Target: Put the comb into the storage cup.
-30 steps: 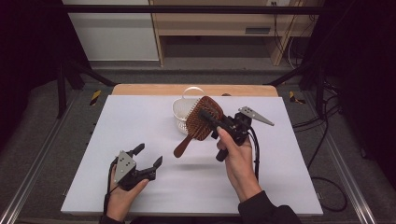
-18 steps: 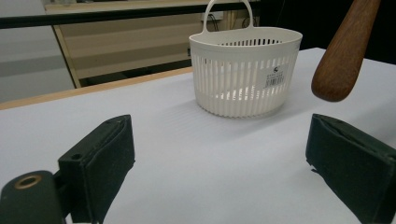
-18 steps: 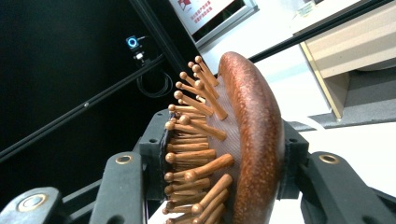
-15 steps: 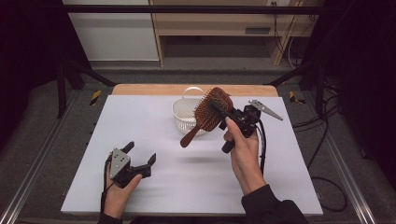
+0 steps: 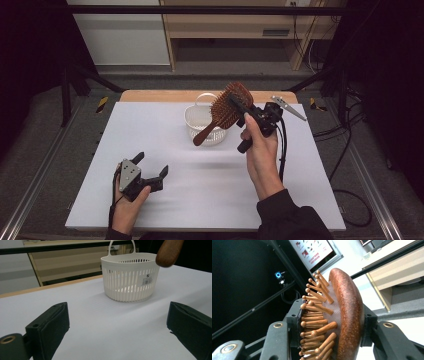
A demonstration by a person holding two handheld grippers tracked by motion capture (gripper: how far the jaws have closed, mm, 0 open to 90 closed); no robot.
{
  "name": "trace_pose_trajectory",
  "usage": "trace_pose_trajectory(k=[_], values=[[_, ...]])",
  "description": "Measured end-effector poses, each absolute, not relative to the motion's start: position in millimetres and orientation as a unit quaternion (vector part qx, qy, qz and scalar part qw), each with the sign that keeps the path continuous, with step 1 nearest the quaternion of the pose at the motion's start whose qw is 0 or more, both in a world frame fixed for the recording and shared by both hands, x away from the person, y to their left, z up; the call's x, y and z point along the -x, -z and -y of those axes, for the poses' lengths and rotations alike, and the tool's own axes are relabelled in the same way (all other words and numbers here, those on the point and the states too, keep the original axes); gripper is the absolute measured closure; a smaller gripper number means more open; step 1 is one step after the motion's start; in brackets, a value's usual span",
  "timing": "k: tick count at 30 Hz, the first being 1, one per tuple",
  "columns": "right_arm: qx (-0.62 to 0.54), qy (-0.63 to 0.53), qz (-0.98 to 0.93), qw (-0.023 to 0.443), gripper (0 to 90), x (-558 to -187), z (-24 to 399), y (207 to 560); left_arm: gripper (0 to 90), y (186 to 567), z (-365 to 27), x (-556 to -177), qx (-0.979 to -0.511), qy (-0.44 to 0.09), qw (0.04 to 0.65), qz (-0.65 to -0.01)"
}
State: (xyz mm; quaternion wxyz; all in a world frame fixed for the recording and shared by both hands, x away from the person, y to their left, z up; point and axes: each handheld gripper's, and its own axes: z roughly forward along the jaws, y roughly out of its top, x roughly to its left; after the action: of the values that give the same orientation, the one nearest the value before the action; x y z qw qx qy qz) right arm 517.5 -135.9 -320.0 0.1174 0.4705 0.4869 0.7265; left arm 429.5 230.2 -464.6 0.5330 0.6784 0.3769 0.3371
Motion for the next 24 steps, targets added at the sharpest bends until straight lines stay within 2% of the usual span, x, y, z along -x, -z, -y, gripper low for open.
trace_pose_trajectory(k=[11, 24], values=[[-0.481, -0.728, -0.464, 0.153, 50.0, -538, 136, 304, 4.2, 465, -229, -430, -0.68, -0.336, 0.532, -0.375], [-0.496, -0.724, -0.445, 0.18, 49.9, -567, 134, 320, 4.2, 466, -228, -430, -0.681, -0.333, 0.535, -0.375]])
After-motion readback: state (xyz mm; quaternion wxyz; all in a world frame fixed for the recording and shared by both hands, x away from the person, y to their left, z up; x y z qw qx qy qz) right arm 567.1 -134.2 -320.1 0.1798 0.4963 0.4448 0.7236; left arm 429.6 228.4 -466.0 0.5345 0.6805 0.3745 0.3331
